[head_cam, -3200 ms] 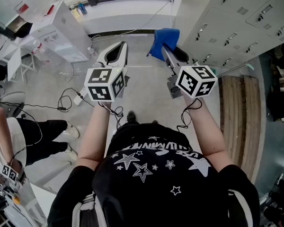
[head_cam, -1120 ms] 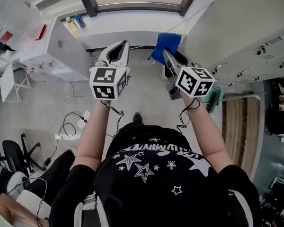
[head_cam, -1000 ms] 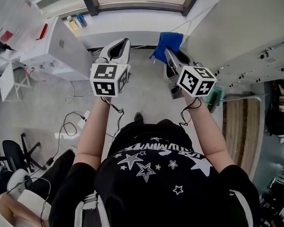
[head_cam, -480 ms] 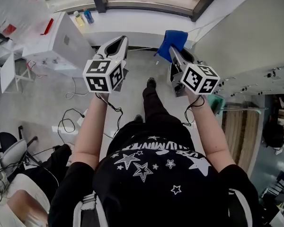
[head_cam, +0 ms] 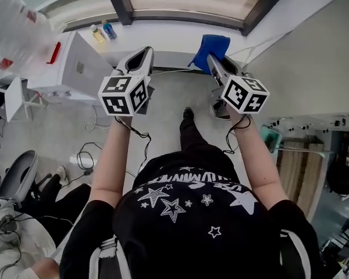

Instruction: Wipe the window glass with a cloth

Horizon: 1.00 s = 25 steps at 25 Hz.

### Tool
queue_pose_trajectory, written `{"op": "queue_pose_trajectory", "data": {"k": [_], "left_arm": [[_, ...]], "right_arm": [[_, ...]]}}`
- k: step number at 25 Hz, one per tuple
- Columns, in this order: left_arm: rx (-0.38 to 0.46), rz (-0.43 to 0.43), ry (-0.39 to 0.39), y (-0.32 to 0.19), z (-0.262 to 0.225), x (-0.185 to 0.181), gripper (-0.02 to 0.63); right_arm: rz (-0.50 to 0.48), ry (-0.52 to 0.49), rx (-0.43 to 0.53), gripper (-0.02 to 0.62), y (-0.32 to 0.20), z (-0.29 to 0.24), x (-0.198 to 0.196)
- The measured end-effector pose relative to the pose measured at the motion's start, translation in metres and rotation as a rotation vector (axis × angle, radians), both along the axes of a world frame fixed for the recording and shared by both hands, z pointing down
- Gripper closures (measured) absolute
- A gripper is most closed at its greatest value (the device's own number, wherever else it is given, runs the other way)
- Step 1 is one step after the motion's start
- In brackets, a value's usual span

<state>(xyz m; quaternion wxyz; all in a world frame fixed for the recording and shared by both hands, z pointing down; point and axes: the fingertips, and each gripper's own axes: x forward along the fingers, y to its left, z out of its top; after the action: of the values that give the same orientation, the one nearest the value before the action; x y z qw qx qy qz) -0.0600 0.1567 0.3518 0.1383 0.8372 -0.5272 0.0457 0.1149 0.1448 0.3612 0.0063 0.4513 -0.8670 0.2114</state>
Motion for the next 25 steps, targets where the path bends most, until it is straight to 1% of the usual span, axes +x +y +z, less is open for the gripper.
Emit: {"op": "queue_pose_trajectory", "data": {"k": [5,8,11,17,20,22,25], "left_arm": [[-0.012,-0.001,-0.007,-0.056,0.003,0.017,0.598],[-0.023,-0.012,-0.004,-0.087,0.001,0.027,0.598],[-0.025,-0.040,0.000,-0.118,-0.002,0.028,0.598],[0.013,-0.084,-0.031,-0.173,-0.016,0.037,0.598],[0.015,-0.103,-0.046,-0.192,-0.015,0.041,0.598],[0.001,-0.112,-0.037,-0.197,-0.012,0.042,0.598],[-0.006,-0.142,-0.038,-0.199,-0.010,0.034,0.598]], "right_arm": [[0.018,0.000,-0.040,0.522,-0.062,0.012,0.024],[0.016,0.000,-0.041,0.522,-0.098,0.011,0.038],[0.013,-0.011,-0.040,0.522,-0.136,0.009,0.047],[-0.013,-0.017,-0.046,0.522,-0.197,0.014,0.065],[-0.014,-0.026,-0.050,0.522,-0.226,0.016,0.071],[-0.022,-0.038,-0.060,0.522,-0.239,0.019,0.071],[-0.056,-0.027,-0.071,0.522,-0.249,0.024,0.065]]}}
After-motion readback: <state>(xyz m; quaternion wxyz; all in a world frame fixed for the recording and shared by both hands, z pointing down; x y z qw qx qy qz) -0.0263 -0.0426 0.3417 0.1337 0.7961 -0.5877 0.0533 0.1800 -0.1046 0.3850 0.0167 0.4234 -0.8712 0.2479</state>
